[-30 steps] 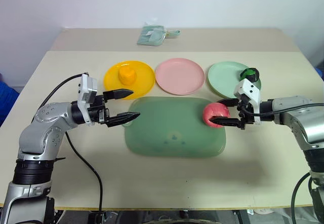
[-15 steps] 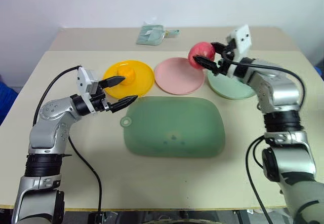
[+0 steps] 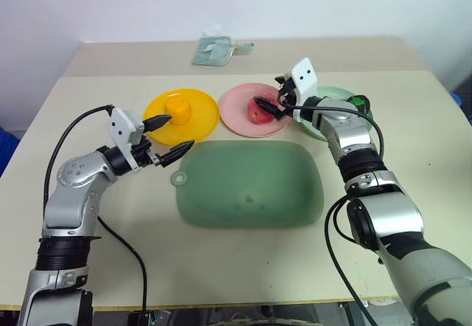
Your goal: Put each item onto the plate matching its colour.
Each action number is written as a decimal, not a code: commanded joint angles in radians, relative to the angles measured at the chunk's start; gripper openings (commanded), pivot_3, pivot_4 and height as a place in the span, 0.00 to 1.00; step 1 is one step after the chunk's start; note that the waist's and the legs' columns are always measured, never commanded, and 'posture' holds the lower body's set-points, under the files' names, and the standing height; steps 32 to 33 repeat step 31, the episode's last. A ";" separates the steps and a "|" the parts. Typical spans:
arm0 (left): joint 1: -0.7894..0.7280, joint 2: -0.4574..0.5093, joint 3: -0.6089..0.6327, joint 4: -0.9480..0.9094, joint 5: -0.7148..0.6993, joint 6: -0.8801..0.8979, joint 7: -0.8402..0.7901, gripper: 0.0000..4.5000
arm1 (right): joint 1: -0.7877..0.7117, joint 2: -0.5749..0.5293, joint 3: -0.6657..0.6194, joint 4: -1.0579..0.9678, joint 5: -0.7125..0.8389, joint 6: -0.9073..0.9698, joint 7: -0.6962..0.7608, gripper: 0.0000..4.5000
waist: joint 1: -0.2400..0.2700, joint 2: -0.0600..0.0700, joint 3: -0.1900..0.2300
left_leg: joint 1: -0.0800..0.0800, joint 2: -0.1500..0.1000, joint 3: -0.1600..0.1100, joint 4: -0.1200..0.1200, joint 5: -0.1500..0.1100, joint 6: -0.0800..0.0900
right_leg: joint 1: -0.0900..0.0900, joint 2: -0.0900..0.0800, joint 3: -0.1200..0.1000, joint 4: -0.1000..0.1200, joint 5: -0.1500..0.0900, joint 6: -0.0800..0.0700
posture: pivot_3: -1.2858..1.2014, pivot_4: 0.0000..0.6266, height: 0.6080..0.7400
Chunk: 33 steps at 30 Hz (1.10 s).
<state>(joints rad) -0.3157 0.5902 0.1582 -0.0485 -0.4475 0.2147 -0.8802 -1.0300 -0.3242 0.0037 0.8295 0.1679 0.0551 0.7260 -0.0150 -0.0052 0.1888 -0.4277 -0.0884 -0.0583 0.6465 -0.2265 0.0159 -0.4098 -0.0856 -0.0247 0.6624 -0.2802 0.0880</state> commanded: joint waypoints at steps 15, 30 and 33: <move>0.046 0.050 0.074 -0.077 -0.139 0.025 -0.130 1.00 | 0.419 -0.398 -0.120 -0.744 0.322 0.300 0.512 0.99 | 0.004 0.001 0.001 | 0.001 0.001 0.000 0.001 -0.004 0.007 | 0.002 -0.001 0.001 -0.001 0.000 0.000 | 0.52 0.24 0.92; 0.086 0.031 0.052 -0.105 -0.181 0.088 -0.174 1.00 | 0.514 -0.469 -0.123 -0.870 0.342 0.350 0.496 0.99 | 0.007 0.001 0.000 | 0.001 0.000 0.000 0.001 -0.005 0.008 | 0.002 -0.001 0.001 -0.003 0.000 0.000 | 0.52 0.24 0.92; 0.083 0.027 0.053 -0.101 -0.178 0.077 -0.176 1.00 | 0.503 -0.470 -0.119 -0.864 0.341 0.353 0.495 0.99 | 0.007 0.001 0.000 | 0.001 0.000 0.000 0.001 -0.005 0.008 | 0.002 -0.001 0.001 -0.003 0.000 0.000 | 0.52 0.24 0.92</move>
